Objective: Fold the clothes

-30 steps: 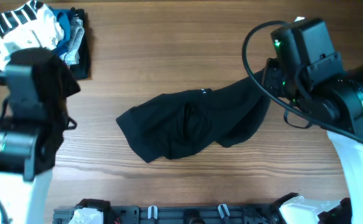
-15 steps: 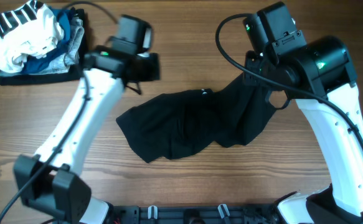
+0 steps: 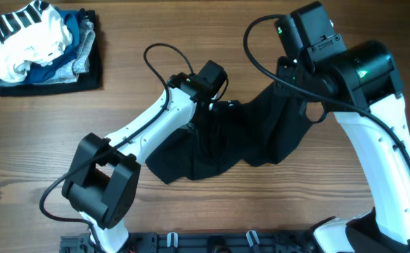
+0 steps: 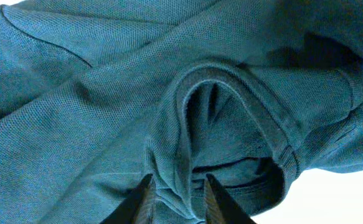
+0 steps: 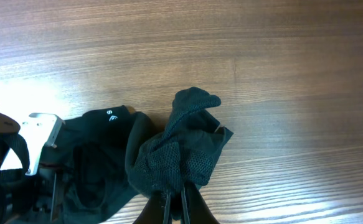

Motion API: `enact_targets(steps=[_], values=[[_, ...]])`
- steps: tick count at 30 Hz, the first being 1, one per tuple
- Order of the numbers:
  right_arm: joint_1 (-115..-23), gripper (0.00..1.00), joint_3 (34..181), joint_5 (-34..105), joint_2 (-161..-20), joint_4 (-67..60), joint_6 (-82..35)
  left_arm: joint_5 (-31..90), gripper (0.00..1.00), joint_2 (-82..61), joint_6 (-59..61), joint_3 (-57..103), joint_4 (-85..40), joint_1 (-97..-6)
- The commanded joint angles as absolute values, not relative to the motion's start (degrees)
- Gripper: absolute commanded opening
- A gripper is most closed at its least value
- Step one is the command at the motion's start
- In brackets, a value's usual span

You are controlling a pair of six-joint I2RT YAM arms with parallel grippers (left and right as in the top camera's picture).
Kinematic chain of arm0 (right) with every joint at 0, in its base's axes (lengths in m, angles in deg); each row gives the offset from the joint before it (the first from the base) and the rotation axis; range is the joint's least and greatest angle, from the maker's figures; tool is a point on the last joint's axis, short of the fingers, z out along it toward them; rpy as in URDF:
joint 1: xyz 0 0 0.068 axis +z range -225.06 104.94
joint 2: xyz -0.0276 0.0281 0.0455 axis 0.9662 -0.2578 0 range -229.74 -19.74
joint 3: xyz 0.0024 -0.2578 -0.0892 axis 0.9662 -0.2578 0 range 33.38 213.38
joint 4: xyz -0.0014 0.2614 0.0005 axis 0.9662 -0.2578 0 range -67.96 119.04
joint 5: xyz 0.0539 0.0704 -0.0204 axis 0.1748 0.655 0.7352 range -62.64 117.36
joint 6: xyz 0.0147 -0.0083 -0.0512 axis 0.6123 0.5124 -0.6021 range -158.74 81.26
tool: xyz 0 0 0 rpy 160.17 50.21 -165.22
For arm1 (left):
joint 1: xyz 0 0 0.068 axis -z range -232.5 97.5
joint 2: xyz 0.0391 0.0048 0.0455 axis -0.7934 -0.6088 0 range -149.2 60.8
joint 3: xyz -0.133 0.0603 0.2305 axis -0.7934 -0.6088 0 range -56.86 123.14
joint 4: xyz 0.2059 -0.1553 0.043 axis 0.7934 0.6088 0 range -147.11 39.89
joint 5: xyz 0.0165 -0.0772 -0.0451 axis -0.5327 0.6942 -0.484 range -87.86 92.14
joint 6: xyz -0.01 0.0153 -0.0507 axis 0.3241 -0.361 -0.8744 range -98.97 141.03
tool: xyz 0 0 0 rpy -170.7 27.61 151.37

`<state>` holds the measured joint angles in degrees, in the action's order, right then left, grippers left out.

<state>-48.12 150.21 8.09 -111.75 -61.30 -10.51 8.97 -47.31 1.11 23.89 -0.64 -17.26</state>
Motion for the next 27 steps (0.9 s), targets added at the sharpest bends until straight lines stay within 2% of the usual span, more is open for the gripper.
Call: enact_targets(steps=[1,3,11,13,14,15,16,17,18,19,20,21,22,23,25,26,27], values=[[-48.3,0.04,151.2,8.4,-112.2,-61.2,-10.3,9.6,0.36,-47.6,1.0,22.3,-2.1,-17.2],[-48.3,0.04,151.2,8.4,-112.2,-61.3,-10.3,9.6,0.41,-47.6,1.0,20.8,-3.1,-17.2],[-48.3,0.04,151.2,9.5,-112.2,-61.7,-11.6,9.6,0.49,-47.6,0.8,17.6,-4.6,-17.3],[-48.3,0.04,151.2,9.9,-112.2,-61.7,-11.7,9.6,0.54,-47.6,0.6,17.3,-5.8,-17.3],[-48.3,0.04,151.2,9.9,-112.2,-61.7,-11.7,9.6,0.45,-47.7,0.6,17.3,-6.1,-17.3],[-48.3,0.04,151.2,9.9,-112.2,-61.9,-11.7,9.6,0.15,-47.8,0.6,17.3,-6.3,-17.3],[-48.3,0.04,151.2,9.9,-112.2,-62.0,-11.7,9.6,0.15,-47.8,0.6,17.3,-6.3,-17.3],[-48.3,0.04,151.2,9.9,-112.2,-62.1,-11.7,9.6,0.31,-47.8,0.6,17.3,-6.2,-17.3],[-48.3,0.04,151.2,9.9,-112.2,-62.3,-11.7,9.6,0.26,-47.8,0.6,17.1,-6.0,-17.3],[-48.3,0.04,151.2,9.9,-112.2,-62.4,-11.7,9.6,0.29,-47.8,0.6,16.6,-6.2,-17.3],[-48.3,0.04,151.2,9.9,-112.2,-62.6,-11.7,9.6,0.53,-47.8,0.6,15.8,-6.5,-17.3],[-48.3,0.04,151.2,9.9,-112.2,-62.7,-11.7,9.6,0.64,-47.8,0.6,14.5,-7.0,-17.4],[-48.3,0.04,151.2,9.9,-112.2,-62.8,-11.7,9.6,0.65,-47.8,0.3,13.6,-7.2,-17.4],[-48.3,0.04,151.2,9.9,-112.2,-62.8,-11.7,9.6,0.49,-47.8,0.3,12.5,-7.7,-17.4],[-48.3,0.04,151.2,9.9,-112.2,-62.9,-11.7,9.6,0.45,-47.8,-0.5,11.7,-7.9,-17.4],[-48.3,0.04,151.2,9.9,-112.2,-62.9,-11.7,9.6,0.14,-47.8,-0.5,11.7,-8.6,-17.4],[-48.3,0.04,151.2,9.9,-112.2,-62.9,-11.7,9.6,0.04,-47.8,-0.5,11.7,-9.7,-17.4]])
